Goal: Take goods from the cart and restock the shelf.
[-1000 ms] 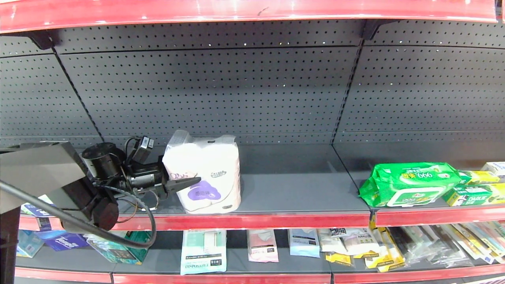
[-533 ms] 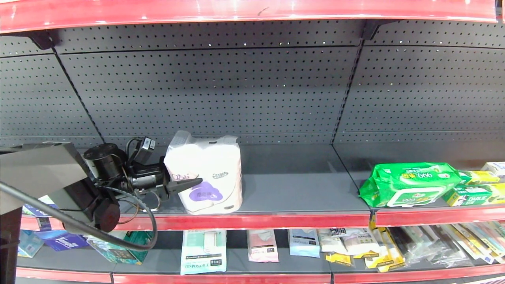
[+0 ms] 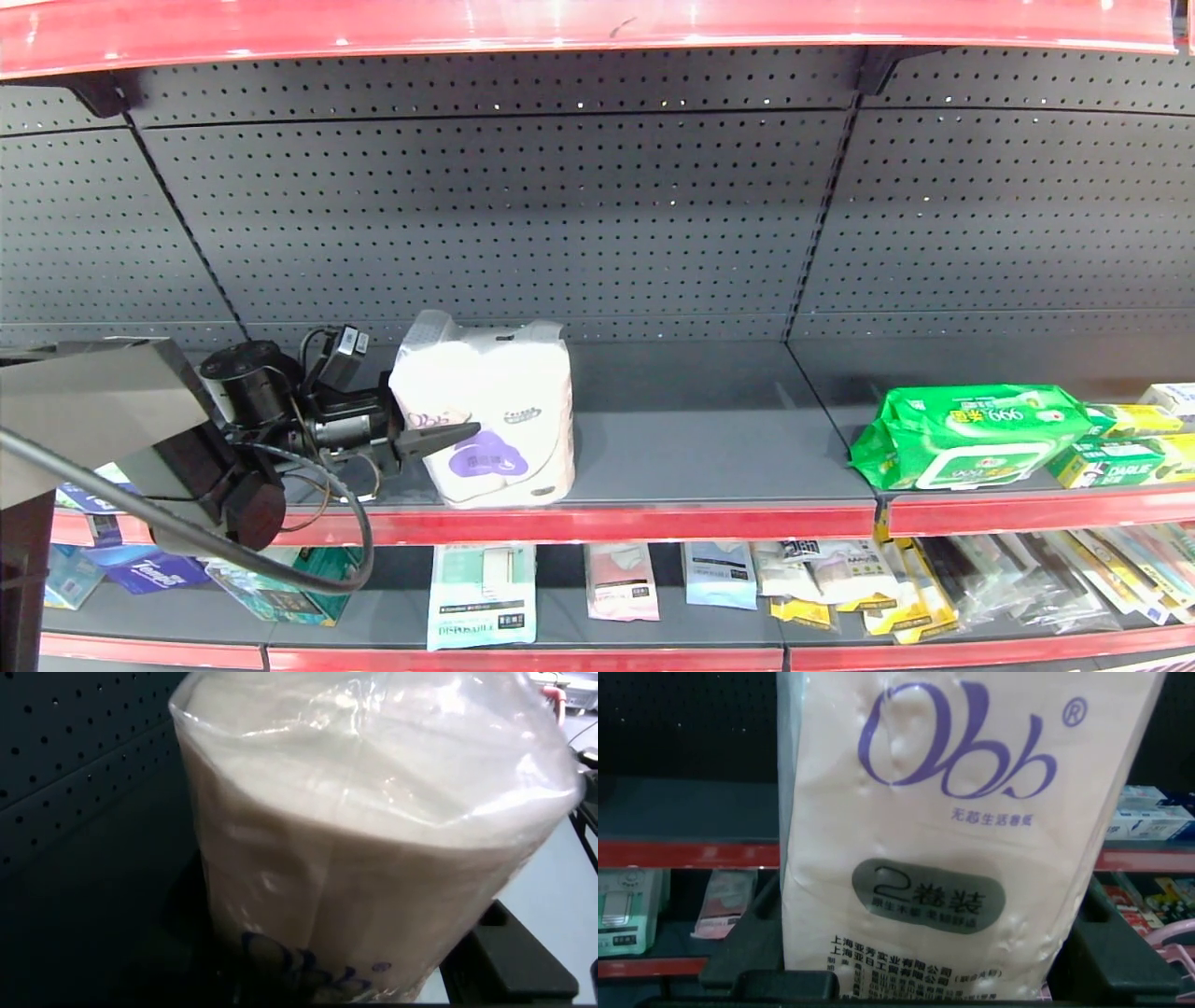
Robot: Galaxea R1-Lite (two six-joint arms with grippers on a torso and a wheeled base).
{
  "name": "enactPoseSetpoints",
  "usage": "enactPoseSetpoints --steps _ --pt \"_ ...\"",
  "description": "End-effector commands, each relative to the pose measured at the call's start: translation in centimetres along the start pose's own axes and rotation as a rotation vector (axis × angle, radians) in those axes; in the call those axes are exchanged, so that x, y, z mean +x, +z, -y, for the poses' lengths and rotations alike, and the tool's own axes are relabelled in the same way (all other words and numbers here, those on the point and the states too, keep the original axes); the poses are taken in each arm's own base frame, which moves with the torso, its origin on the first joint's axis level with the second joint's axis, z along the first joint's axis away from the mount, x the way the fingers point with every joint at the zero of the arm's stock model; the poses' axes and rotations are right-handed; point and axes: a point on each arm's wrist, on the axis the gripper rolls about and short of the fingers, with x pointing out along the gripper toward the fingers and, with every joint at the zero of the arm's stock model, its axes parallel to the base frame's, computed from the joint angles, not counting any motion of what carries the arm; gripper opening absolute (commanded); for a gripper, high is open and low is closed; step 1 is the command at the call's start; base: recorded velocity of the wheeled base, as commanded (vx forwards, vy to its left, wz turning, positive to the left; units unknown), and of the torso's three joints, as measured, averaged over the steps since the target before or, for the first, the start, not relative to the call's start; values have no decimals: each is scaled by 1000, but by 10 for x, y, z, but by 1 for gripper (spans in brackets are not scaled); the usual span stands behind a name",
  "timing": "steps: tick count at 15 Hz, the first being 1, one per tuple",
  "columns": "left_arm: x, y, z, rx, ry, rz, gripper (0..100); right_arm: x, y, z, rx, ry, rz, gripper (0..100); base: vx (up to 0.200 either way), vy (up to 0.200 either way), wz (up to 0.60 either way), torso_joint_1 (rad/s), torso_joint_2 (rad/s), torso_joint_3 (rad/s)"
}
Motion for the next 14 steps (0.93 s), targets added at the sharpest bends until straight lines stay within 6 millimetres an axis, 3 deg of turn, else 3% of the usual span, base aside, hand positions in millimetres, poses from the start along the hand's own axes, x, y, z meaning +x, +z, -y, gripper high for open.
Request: enactPoseSetpoints --steps 1,4,5,11,14 --pt "0 -2 1 -12 -2 -2 0 0 0 0 -1 1 0 0 0 0 0 0 0 0" --pt "0 -1 0 -10 -2 -2 0 0 0 0 0 1 1 0 0 0 0 0 0 0" --pt "0 -2 0 -12 -2 -2 100 0 0 0 -1 1 0 0 0 0 0 0 0 0" --pt "-1 3 0 -8 1 2 100 0 0 0 0 1 1 0 0 0 0 0 0 0" --pt "-12 21 -1 36 30 17 100 0 0 0 0 1 1 0 0 0 0 0 0 0"
